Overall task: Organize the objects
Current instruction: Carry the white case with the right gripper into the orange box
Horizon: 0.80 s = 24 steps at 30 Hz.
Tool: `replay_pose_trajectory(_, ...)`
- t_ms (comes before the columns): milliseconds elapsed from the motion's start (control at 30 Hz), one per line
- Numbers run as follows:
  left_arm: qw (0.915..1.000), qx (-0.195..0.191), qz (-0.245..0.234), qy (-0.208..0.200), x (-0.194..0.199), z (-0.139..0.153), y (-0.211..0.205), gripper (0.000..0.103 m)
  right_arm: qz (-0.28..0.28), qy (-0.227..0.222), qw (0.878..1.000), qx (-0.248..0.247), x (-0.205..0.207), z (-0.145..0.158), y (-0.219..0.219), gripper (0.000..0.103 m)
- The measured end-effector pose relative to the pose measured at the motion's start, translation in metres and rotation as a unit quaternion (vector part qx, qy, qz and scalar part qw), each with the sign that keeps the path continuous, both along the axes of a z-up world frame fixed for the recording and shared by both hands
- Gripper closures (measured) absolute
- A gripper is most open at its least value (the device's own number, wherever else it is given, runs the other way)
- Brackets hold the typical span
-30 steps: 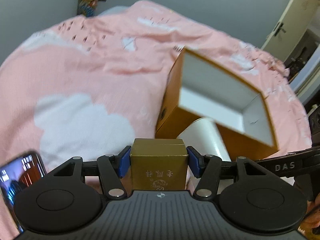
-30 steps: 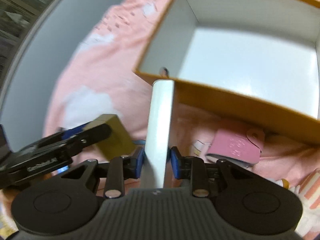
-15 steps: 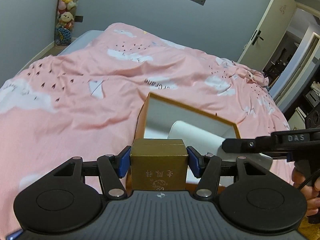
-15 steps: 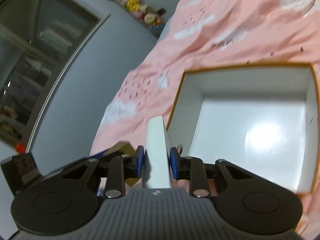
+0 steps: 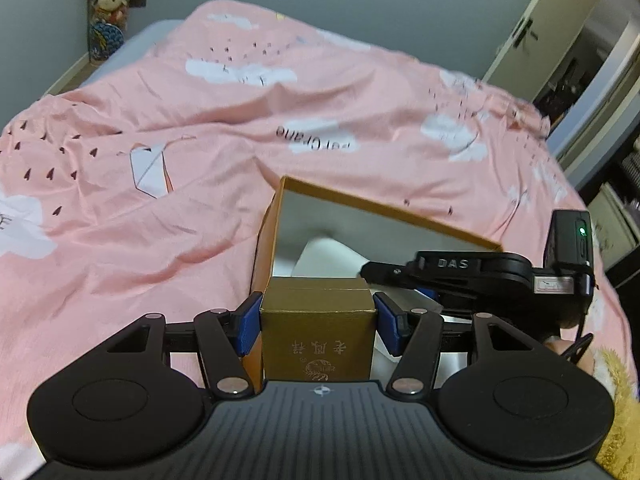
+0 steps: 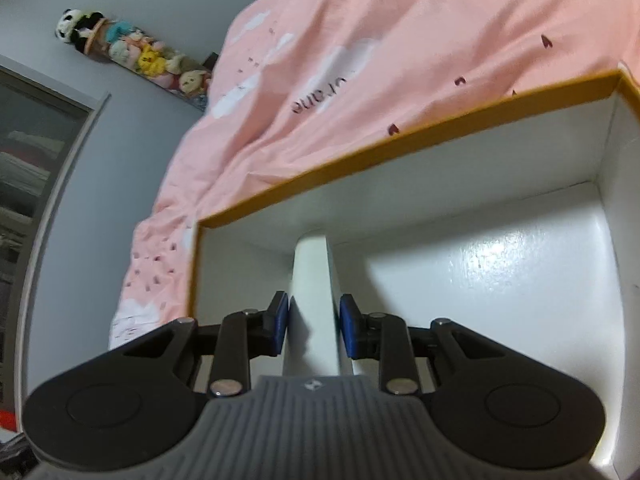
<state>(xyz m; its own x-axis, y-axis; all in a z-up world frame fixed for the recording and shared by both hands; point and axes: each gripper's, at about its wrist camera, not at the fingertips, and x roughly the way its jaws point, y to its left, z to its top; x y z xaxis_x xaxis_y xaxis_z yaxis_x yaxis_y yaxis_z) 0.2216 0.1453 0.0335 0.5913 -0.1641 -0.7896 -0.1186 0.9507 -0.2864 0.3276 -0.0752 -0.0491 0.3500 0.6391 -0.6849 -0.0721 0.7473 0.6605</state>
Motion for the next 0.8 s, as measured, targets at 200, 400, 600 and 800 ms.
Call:
replay_pose_trajectory(200,0.9992,0.019,-0.027,0.021,0.013,-0.012,-0.007,0.036,0.039,0.041,0.998,-0.010,0.008,-0.013,0.004,0.074)
replay_pose_trajectory(400,0.9972,0.044,-0.052,0.030,0.018,-0.020,-0.016,0.036,0.048,0.087,0.995,-0.003,0.021,-0.037,0.003,0.074)
replay_pose_trajectory(600,0.9958,0.057,-0.065,0.033,0.021,-0.019,-0.019,0.036,0.083,0.098,0.991,0.042,0.043,-0.050,0.017,0.074)
replay_pose_trajectory(800,0.9941,0.075,-0.069,0.037,0.023,-0.020,-0.022,0.036,0.106,0.102,0.987,0.062,0.053,-0.057,0.029,0.074)
